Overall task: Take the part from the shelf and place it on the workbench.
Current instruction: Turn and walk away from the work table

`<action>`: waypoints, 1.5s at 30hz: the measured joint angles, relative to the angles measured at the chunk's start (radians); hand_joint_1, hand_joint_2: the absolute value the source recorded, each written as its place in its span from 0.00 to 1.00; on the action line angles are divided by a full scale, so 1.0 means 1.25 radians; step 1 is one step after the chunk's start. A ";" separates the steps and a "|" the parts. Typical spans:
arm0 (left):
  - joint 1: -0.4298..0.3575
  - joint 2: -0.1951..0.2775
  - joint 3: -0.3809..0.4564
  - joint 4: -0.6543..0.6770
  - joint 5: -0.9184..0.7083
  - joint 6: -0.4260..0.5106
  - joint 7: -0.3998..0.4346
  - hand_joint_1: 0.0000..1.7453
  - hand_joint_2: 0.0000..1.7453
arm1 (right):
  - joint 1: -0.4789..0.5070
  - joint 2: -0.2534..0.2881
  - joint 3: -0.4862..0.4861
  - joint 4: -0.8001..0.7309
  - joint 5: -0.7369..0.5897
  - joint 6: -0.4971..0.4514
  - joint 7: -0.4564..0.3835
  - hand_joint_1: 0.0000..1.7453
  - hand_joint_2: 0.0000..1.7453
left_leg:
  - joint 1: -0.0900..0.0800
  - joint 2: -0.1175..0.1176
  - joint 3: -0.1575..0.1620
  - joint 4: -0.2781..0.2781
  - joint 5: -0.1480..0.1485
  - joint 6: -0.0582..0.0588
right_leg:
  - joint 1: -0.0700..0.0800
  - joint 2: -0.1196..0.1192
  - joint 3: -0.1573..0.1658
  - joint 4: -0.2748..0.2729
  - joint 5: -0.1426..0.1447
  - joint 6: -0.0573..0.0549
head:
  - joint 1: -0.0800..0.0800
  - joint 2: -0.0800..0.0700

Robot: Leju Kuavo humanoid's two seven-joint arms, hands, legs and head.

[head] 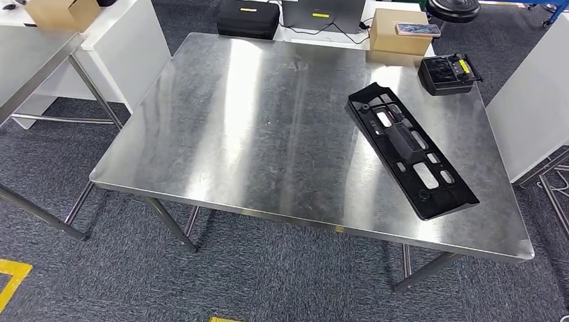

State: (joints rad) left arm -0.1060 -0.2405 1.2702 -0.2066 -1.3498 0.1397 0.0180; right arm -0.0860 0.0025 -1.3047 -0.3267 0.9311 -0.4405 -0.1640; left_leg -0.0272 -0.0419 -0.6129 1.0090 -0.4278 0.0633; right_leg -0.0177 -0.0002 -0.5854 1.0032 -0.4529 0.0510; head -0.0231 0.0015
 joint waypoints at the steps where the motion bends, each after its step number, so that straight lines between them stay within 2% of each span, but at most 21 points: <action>1: 0.000 0.002 0.000 0.000 0.000 0.001 0.001 0.00 0.00 | -0.002 0.010 -0.004 0.003 -0.008 0.001 -0.008 0.00 1.00 | 0.000 0.000 0.000 0.000 0.000 0.000 | 0.000 0.000 0.000 0.000 0.000 0.000 | 0.000 0.000; 8: 0.000 0.018 0.002 0.000 0.009 0.033 -0.006 0.00 0.00 | -0.013 0.076 -0.032 0.023 -0.032 0.030 -0.078 0.00 1.00 | 0.000 0.000 0.000 0.000 0.000 0.000 | 0.000 0.000 0.000 0.000 0.000 -0.001 | 0.000 0.000; 14: 0.000 0.025 0.008 0.000 0.015 0.040 -0.015 0.00 0.00 | -0.015 0.120 0.006 0.044 0.040 0.096 -0.122 0.00 1.00 | 0.000 0.000 0.000 0.000 0.000 -0.001 | 0.000 0.000 0.000 0.000 -0.001 -0.001 | 0.001 0.000; 24: -0.002 0.029 0.008 0.000 0.016 0.035 -0.012 0.00 0.00 | -0.024 0.172 0.038 0.064 0.032 0.143 -0.242 0.00 1.00 | 0.000 0.000 0.001 0.000 0.000 -0.001 | -0.001 0.000 0.000 0.000 -0.001 -0.001 | 0.001 0.000; 29: -0.003 0.029 0.008 0.000 0.017 0.033 -0.007 0.00 0.00 | -0.027 0.178 0.048 0.070 0.040 0.155 -0.250 0.00 1.00 | 0.000 0.000 0.001 0.000 0.000 -0.001 | -0.001 0.000 0.000 0.000 -0.001 -0.001 | 0.001 0.000; 34: -0.004 0.028 0.013 0.000 0.035 0.050 0.023 0.00 0.00 | -0.027 0.176 0.054 0.072 0.046 0.132 -0.219 0.00 1.00 | 0.000 0.000 0.001 0.000 0.000 -0.001 | -0.001 0.000 0.000 0.000 -0.001 -0.001 | 0.000 0.000; 40: -0.004 0.031 0.034 0.000 0.072 0.055 0.007 0.00 0.00 | -0.021 0.152 0.042 0.071 -0.004 0.088 -0.206 0.00 1.00 | 0.000 0.000 0.001 0.000 -0.001 -0.001 | -0.001 0.000 -0.002 0.000 -0.001 -0.001 | 0.001 0.000; 45: -0.004 0.040 0.035 -0.001 0.062 0.048 0.023 0.00 0.00 | -0.011 0.127 0.024 0.068 -0.022 0.071 -0.194 0.00 1.00 | -0.001 0.000 0.000 0.000 -0.001 -0.002 | -0.001 0.000 0.000 0.000 -0.001 -0.001 | 0.001 0.000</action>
State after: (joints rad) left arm -0.1104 -0.1903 1.3146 -0.2074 -1.2729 0.1999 0.0471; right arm -0.0993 0.1612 -1.2744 -0.2422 0.9031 -0.3512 -0.4068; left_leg -0.0279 -0.0419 -0.6124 1.0090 -0.4294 0.0612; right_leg -0.0191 0.0000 -0.5859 1.0030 -0.4537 0.0499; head -0.0224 0.0015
